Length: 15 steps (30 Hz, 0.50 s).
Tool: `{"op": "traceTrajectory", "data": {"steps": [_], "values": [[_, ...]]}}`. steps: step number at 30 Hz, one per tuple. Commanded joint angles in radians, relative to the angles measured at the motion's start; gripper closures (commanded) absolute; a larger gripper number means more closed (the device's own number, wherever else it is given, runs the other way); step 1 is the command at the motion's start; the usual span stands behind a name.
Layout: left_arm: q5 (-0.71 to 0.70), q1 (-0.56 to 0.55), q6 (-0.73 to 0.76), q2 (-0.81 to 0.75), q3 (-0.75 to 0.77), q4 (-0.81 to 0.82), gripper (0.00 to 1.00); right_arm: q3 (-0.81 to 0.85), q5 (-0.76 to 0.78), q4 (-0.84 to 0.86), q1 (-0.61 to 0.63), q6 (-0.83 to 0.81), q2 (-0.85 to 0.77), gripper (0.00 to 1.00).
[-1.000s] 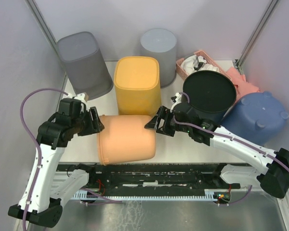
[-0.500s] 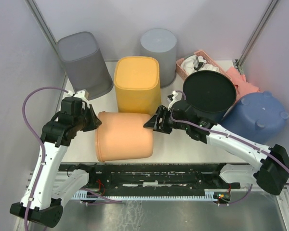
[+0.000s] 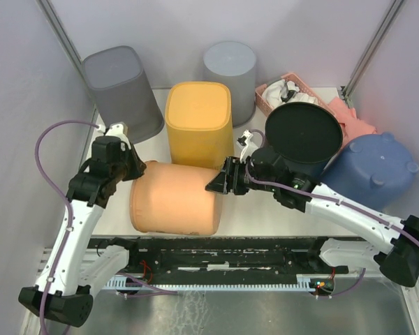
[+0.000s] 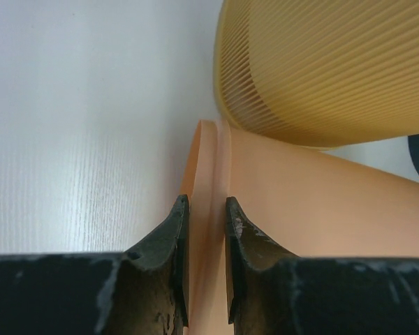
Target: Turn the large container upside down
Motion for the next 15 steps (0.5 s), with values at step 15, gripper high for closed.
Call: {"op": "traceTrajectory", "data": {"steps": [15], "values": [[0.252, -0.035, -0.113, 0.195, -0.064, 0.215, 0.97, 0.195, -0.097, 0.323, 0.159, -0.08, 0.068, 0.33]]}}
